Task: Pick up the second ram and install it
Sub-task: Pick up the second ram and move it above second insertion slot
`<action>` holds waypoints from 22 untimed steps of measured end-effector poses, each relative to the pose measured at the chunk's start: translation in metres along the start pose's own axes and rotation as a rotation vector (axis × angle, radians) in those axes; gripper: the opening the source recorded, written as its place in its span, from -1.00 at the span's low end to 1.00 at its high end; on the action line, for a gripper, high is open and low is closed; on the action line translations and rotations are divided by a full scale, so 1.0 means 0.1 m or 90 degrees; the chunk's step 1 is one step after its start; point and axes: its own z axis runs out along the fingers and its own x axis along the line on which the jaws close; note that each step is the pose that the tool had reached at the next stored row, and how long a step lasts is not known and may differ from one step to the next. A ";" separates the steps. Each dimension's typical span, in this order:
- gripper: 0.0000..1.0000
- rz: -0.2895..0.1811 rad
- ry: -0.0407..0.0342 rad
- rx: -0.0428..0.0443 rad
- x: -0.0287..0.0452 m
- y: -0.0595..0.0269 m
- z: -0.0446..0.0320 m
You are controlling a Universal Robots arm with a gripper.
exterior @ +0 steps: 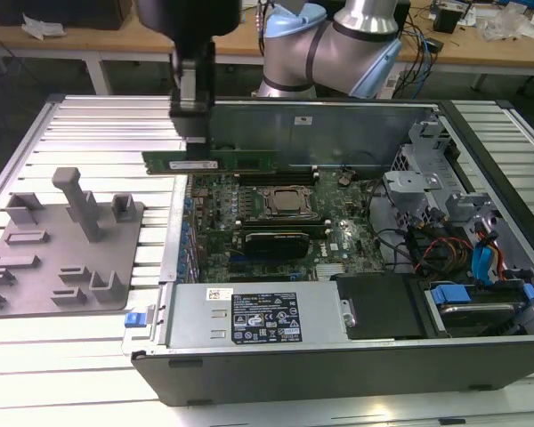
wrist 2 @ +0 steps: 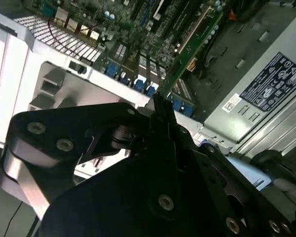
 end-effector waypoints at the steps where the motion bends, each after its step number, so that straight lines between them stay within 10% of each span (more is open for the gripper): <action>1: -0.81 0.000 0.0000 0.0000 0.001 -0.086 -0.003; 14: -0.81 0.000 0.0000 0.0000 0.004 -0.759 -0.019; 22: -0.81 0.000 0.0001 0.0000 -0.131 -0.799 0.004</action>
